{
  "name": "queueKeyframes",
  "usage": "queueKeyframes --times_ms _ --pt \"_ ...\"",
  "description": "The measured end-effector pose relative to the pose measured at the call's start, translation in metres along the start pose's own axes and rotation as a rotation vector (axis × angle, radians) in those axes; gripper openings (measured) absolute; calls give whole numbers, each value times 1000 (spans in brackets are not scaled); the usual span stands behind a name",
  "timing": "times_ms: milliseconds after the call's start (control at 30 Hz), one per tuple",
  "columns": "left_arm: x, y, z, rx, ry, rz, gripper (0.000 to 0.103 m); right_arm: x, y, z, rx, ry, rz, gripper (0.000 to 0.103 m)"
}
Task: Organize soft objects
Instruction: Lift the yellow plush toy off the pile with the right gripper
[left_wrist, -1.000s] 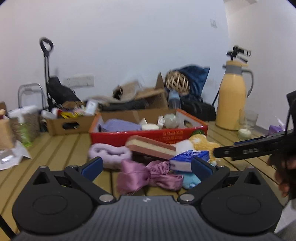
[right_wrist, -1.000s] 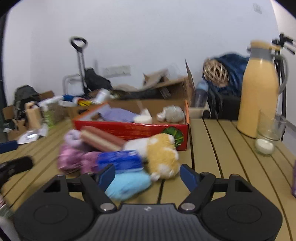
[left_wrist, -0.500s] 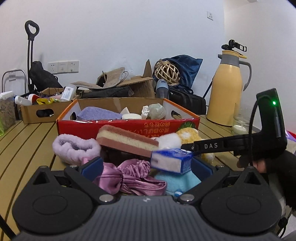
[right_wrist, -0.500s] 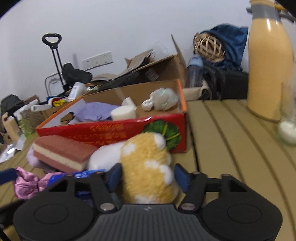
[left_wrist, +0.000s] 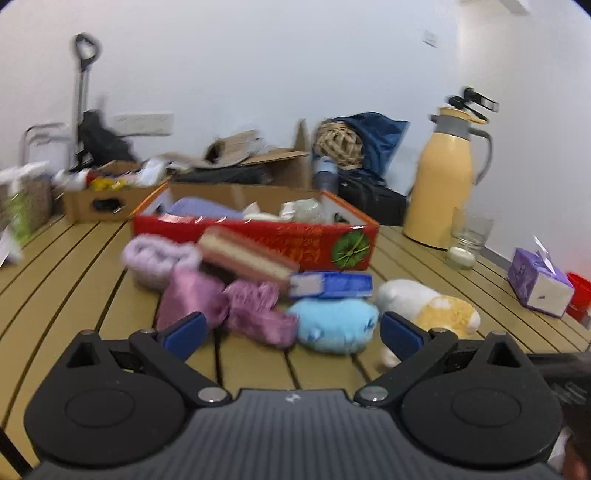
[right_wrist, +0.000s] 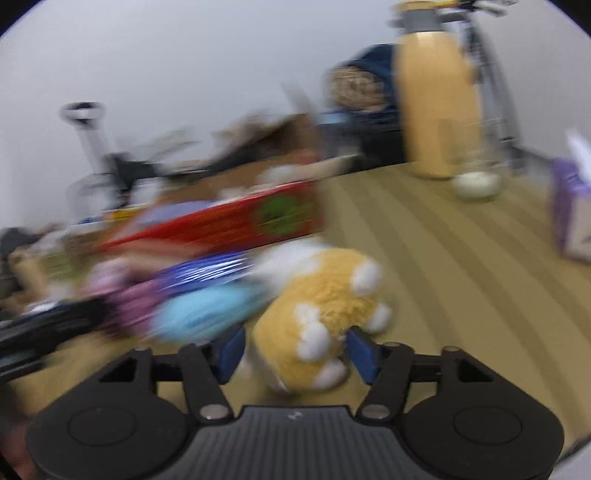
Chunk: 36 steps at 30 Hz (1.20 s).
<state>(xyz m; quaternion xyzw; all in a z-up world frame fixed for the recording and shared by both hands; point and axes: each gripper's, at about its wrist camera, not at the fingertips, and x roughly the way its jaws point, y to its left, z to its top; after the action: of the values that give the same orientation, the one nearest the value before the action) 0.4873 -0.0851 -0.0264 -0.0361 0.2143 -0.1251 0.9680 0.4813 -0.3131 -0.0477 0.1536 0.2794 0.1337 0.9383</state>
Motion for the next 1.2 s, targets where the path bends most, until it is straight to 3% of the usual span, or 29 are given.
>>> queueKeyframes --times_ms 33,167,267,367,467,567,700,800,900,1200 --pt "-6 0 -6 -19 10 2 103 -8 7 -5 -18 3 59 63" --pt "-32 -6 -20 -46 -7 -6 103 -43 13 -13 -70 -73 68 63" --pt "-34 -14 -19 -57 -3 -33 103 -59 -10 -5 -59 -136 6 64" --pt "-21 -28 -14 -68 20 -65 102 -46 -36 11 -51 -104 -66 66" --pt "-5 -42 -12 -90 20 -122 99 -30 -51 21 -43 -95 -67 66" --pt "17 -54 -13 -117 58 -163 87 -12 -59 30 -8 -87 -36 66" --pt "50 -55 -15 -191 155 -207 49 16 -65 31 33 -64 -3 64" --pt "62 -45 -15 -261 163 -225 49 28 -75 30 109 -51 94 51" --pt "69 -39 -15 -291 167 -254 48 32 -85 28 156 -51 125 47" --pt "38 -45 -9 -275 119 -332 48 -8 -72 18 165 -109 83 44"
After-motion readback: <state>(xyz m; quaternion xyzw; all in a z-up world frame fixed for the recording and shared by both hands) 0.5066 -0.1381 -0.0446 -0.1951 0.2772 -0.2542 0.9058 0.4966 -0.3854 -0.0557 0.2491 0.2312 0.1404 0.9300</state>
